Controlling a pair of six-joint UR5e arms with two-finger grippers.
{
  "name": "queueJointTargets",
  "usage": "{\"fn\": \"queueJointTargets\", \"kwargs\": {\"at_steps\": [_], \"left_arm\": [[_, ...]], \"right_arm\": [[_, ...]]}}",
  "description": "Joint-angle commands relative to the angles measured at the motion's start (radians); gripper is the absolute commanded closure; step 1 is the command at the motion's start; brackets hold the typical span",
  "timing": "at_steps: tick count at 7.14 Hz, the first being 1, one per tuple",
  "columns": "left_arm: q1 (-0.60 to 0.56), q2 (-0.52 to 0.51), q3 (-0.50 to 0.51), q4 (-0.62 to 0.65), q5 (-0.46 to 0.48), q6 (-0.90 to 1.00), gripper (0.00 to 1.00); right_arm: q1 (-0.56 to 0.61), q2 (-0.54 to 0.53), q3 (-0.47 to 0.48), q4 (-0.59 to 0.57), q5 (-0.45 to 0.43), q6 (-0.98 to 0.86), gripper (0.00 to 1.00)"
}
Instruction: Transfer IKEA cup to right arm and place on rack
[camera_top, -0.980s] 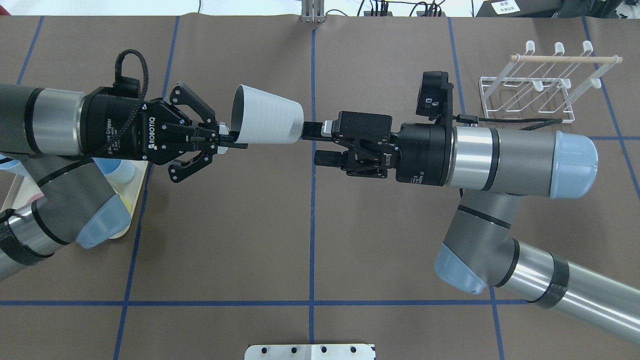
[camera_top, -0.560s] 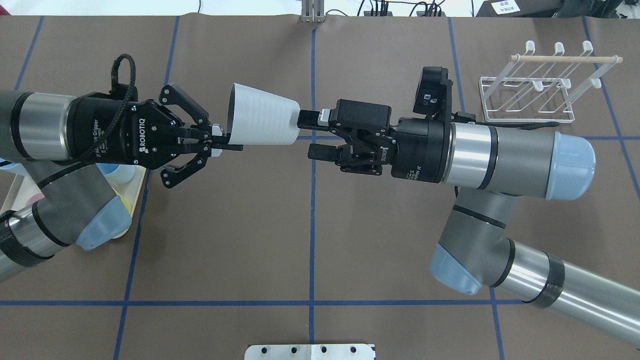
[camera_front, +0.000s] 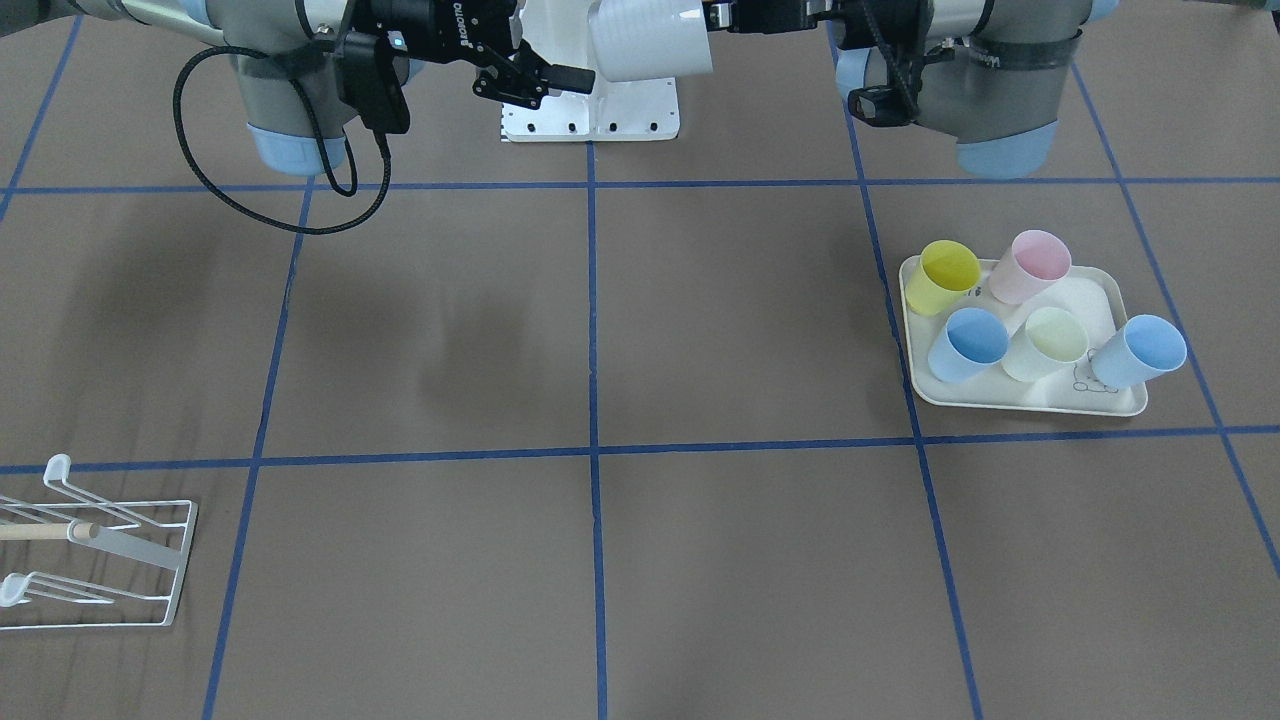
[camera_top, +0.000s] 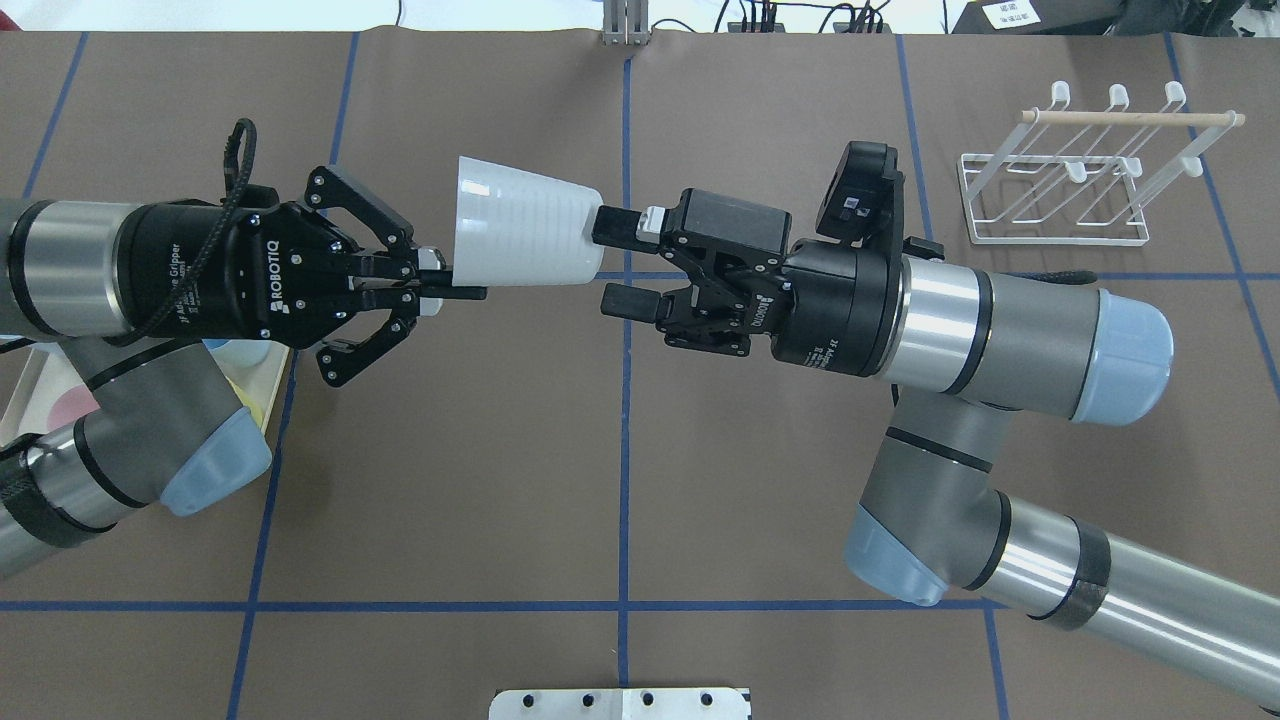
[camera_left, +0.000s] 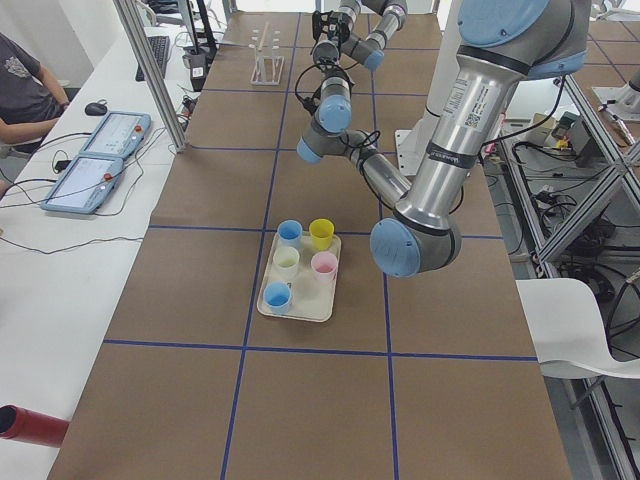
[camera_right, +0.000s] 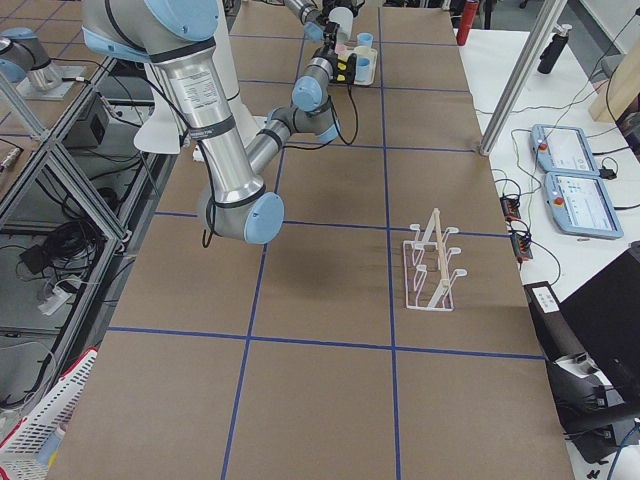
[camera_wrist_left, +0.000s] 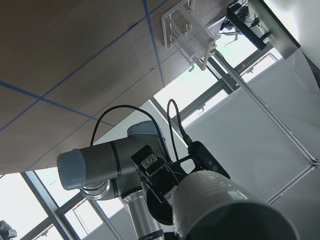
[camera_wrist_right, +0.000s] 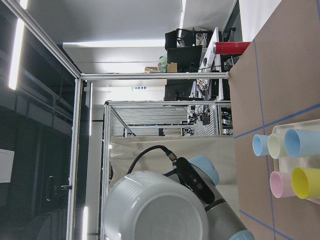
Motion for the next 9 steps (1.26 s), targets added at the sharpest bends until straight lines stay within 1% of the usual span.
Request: {"fn": "queueJointTargets", "kwargs": {"at_steps": [1, 6, 9], "left_arm": [[0.008, 0.001, -0.003, -0.009, 0.012, -0.016, 1.0], [0.019, -0.002, -0.004, -0.009, 0.012, -0.019, 1.0], [0.031, -0.002, -0.004, -0.009, 0.012, -0.018, 1.0]], "right_arm": [[-0.006, 0.007, -0.001, 0.024, -0.022, 0.002, 0.02], [-0.019, 0.025, -0.014, 0.031, -0.054, 0.002, 0.02], [-0.022, 0.029, -0.016, 0.039, -0.055, 0.008, 0.02]]}}
